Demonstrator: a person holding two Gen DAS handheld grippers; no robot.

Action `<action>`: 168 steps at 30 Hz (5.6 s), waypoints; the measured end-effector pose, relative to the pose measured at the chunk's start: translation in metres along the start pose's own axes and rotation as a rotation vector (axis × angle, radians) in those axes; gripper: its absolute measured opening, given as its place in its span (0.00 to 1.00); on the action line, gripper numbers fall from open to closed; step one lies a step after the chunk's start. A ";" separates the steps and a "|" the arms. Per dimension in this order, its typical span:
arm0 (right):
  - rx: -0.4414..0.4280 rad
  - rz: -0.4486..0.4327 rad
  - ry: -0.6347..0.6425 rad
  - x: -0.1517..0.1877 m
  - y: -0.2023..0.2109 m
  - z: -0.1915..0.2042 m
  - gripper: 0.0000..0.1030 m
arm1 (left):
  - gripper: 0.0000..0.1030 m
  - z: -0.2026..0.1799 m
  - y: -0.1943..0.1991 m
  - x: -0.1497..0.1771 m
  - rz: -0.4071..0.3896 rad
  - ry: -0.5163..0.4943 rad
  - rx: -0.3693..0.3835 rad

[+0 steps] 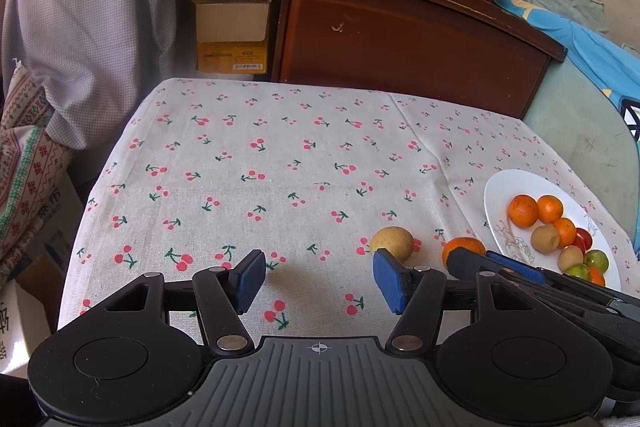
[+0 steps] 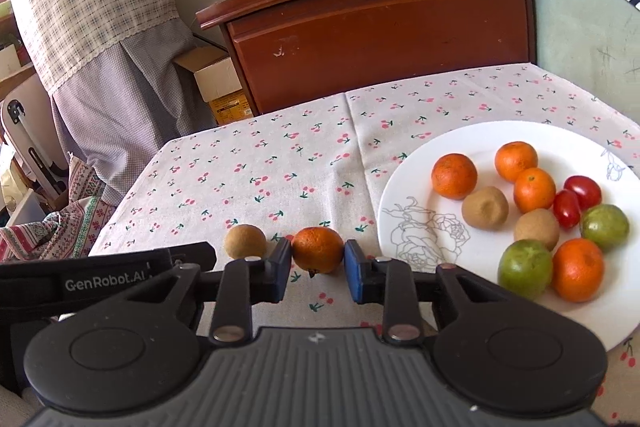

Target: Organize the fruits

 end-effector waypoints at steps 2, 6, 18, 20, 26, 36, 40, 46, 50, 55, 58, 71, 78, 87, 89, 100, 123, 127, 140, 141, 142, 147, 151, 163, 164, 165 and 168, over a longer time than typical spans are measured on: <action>0.000 -0.001 0.006 0.001 0.004 -0.001 0.28 | 0.57 -0.006 -0.001 0.000 -0.011 -0.020 0.018; 0.019 -0.007 0.025 0.003 0.010 -0.006 0.28 | 0.54 -0.017 -0.007 -0.001 -0.022 -0.052 0.037; 0.008 -0.008 0.011 0.004 0.009 -0.012 0.29 | 0.45 -0.025 -0.022 0.000 -0.022 -0.080 0.061; 0.003 -0.009 0.003 0.004 0.009 -0.013 0.29 | 0.44 -0.025 -0.023 0.000 -0.023 -0.074 0.067; -0.006 -0.011 -0.006 0.003 0.008 -0.014 0.29 | 0.44 -0.024 -0.027 -0.002 -0.027 -0.077 0.067; -0.010 -0.012 -0.003 0.003 0.007 -0.013 0.29 | 0.26 -0.031 -0.031 0.001 -0.017 -0.124 0.069; -0.008 -0.010 -0.007 0.003 0.007 -0.013 0.27 | 0.23 -0.033 -0.030 0.002 -0.018 -0.138 0.063; -0.010 -0.012 -0.027 0.001 0.009 -0.014 0.27 | 0.23 -0.034 -0.024 0.000 -0.037 -0.143 0.056; -0.011 -0.028 -0.050 -0.004 0.018 -0.016 0.27 | 0.23 -0.039 -0.016 -0.004 -0.054 -0.135 0.071; 0.003 -0.056 -0.067 -0.015 0.034 -0.027 0.27 | 0.23 -0.054 -0.001 -0.016 -0.088 -0.129 0.129; 0.014 -0.069 -0.089 -0.027 0.044 -0.039 0.27 | 0.23 -0.067 0.006 -0.022 -0.098 -0.144 0.181; 0.088 -0.007 -0.165 -0.074 0.053 -0.122 0.27 | 0.23 -0.124 -0.010 -0.029 0.003 -0.193 0.342; 0.074 0.057 -0.210 -0.072 0.030 -0.139 0.27 | 0.23 -0.137 -0.029 -0.024 0.066 -0.250 0.366; 0.084 0.085 -0.250 -0.069 0.011 -0.152 0.27 | 0.23 -0.131 -0.048 -0.015 0.106 -0.187 0.372; 0.099 0.086 -0.251 -0.070 0.008 -0.154 0.27 | 0.23 -0.131 -0.053 -0.015 0.115 -0.173 0.372; 0.096 0.093 -0.231 -0.068 0.005 -0.147 0.30 | 0.37 -0.140 -0.055 -0.013 0.132 -0.172 0.353; 0.286 0.122 -0.243 -0.075 0.048 -0.157 0.83 | 0.89 -0.135 -0.027 -0.024 0.177 -0.114 0.217; 0.333 0.130 -0.201 -0.073 0.056 -0.154 0.84 | 0.90 -0.128 -0.022 -0.027 0.185 -0.087 0.170; 0.427 0.185 -0.177 -0.049 0.077 -0.135 0.89 | 0.92 -0.121 -0.023 -0.027 0.236 -0.057 0.043; 0.438 0.189 -0.175 -0.047 0.077 -0.134 0.89 | 0.93 -0.120 -0.024 -0.027 0.240 -0.053 0.038; 0.453 0.191 -0.173 -0.045 0.077 -0.134 0.89 | 0.93 -0.119 -0.024 -0.026 0.243 -0.050 0.032; 0.481 0.224 -0.200 -0.037 0.073 -0.133 0.90 | 0.93 -0.117 -0.029 -0.025 0.266 -0.040 0.015; 0.478 0.238 -0.210 -0.033 0.071 -0.131 0.90 | 0.93 -0.117 -0.033 -0.022 0.279 -0.039 -0.002; 0.511 0.259 -0.218 -0.029 0.064 -0.132 0.92 | 0.93 -0.113 -0.038 -0.019 0.301 -0.040 -0.032; 0.514 0.263 -0.220 -0.028 0.064 -0.133 0.92 | 0.93 -0.113 -0.038 -0.018 0.302 -0.041 -0.034; 0.517 0.266 -0.224 -0.027 0.063 -0.133 0.93 | 0.93 -0.113 -0.039 -0.018 0.303 -0.042 -0.036; 0.521 0.272 -0.224 -0.026 0.060 -0.134 0.93 | 0.93 -0.113 -0.040 -0.018 0.301 -0.045 -0.045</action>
Point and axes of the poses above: each gripper's, at about its wrist camera, not at the fingertips, and y roughly against the way its jaws point, z to its left, x to its underside, the point moved 5 cm from there along -y, roughly the way its jaws point, and after that the axes turned 12 degrees about x, right-handed, at the moved point
